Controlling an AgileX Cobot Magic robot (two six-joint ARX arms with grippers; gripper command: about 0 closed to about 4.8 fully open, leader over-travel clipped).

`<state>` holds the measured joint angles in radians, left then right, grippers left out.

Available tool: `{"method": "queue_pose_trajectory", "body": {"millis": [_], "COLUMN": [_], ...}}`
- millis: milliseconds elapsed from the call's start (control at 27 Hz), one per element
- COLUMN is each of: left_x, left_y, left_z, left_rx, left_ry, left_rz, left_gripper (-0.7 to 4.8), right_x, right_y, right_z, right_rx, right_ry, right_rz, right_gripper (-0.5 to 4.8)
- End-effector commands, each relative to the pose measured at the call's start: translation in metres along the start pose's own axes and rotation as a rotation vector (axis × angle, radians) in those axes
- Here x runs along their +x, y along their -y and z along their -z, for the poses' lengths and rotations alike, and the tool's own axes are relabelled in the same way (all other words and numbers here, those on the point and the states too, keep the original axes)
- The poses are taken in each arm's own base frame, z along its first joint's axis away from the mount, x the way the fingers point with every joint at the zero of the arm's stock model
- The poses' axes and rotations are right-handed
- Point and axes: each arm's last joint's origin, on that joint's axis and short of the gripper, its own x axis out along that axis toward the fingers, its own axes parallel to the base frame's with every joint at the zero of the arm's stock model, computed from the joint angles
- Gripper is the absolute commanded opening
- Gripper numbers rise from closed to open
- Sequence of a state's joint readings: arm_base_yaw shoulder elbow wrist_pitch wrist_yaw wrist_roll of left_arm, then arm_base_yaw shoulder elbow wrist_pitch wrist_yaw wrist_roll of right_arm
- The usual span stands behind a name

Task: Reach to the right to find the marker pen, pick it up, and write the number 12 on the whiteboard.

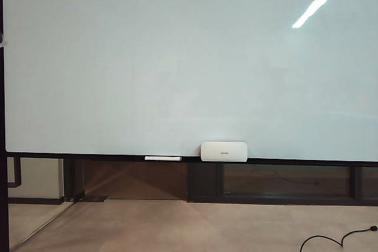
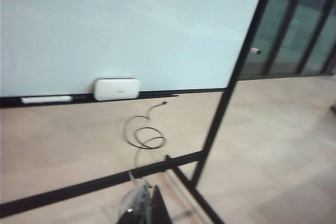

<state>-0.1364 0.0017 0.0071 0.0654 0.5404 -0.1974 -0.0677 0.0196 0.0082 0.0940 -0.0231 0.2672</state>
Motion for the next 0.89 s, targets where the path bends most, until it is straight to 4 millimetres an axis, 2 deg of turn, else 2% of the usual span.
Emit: {"method": "queue_pose_trajectory", "body": {"millis": [37, 148, 297, 445, 631, 779, 890], "left_x": [0.002, 0.004, 0.011, 0.029, 0.067, 0.085, 0.093], "left_y": [0.003, 0.003, 0.001, -0.002, -0.016, -0.027, -0.032], "left_z": [0.000, 0.000, -0.008, -0.035, -0.065, -0.069, -0.065], "left_rx": [-0.041, -0.059, -0.077, -0.070, -0.042, -0.025, -0.028], "left_ry": [-0.003, -0.024, -0.066, -0.071, -0.140, -0.123, -0.119], "left_rz": [0.029, 0.039, 0.058, 0.109, 0.122, 0.066, 0.029], "left_gripper": [-0.05, -0.05, -0.05, -0.05, -0.05, -0.05, -0.05], "right_x": [0.002, 0.005, 0.016, 0.035, 0.066, 0.086, 0.102], "right_y": [-0.002, -0.006, -0.014, -0.020, -0.028, -0.029, -0.020], "right_z": [-0.010, -0.021, -0.046, -0.071, -0.103, -0.123, -0.132], "right_rx": [0.024, 0.010, -0.014, -0.019, -0.118, -0.135, -0.082], "right_ry": [0.031, 0.008, -0.005, 0.025, 0.068, 0.106, 0.152], "right_rz": [0.027, -0.004, -0.048, -0.055, -0.064, -0.048, -0.005], "right_gripper": [-0.03, -0.03, -0.03, -0.03, -0.03, -0.03, 0.00]}}
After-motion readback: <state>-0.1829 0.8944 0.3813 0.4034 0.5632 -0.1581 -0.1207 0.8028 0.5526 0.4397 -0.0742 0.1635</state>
